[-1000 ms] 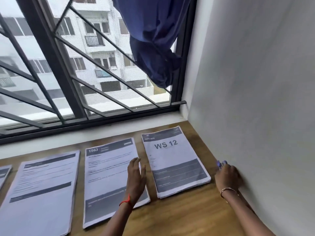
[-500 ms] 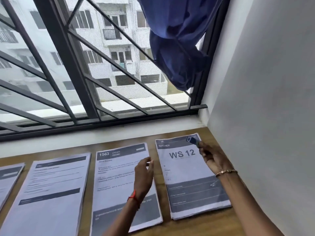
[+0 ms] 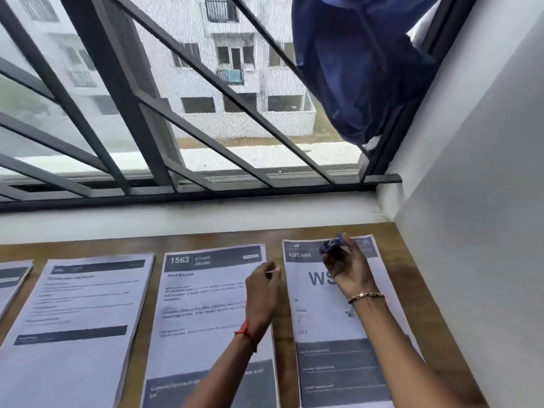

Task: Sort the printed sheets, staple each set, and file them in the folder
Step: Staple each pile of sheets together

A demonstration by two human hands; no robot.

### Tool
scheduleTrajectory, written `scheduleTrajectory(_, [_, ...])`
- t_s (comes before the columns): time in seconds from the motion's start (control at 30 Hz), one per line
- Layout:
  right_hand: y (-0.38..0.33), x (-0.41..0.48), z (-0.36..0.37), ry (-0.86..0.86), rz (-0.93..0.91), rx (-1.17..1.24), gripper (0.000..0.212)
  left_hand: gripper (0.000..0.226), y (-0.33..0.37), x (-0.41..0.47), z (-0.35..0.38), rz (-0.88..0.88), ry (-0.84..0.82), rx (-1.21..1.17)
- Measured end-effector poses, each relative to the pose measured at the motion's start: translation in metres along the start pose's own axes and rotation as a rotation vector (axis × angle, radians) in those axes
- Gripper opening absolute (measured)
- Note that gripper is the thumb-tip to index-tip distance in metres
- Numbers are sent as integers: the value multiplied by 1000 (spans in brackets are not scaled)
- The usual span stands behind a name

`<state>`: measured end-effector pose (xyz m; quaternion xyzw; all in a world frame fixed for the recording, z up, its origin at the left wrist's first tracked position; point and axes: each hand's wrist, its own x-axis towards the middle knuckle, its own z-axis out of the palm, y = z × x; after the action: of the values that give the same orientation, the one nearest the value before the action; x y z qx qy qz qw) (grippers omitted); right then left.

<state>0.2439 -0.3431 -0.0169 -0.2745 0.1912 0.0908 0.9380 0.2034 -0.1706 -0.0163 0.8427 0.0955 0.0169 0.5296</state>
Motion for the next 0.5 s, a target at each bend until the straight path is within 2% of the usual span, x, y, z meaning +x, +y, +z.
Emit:
scheduleTrajectory(0.13, [6,13,-5,-5,37,8,53,11,5,12,10,-86,-24,23])
scheduleTrajectory(0.33, [13,24,-18,-14,63,-54,54,29,11,29,22,-142,-90,74])
scheduleTrajectory(0.4, [14,24,-22,-11,56,-75,47,35,13,32,27,-153,-97,107])
scheduleTrajectory(0.5, [17,24,-25,-26,38,-134,52,27,9,33,34,-131,-103,154])
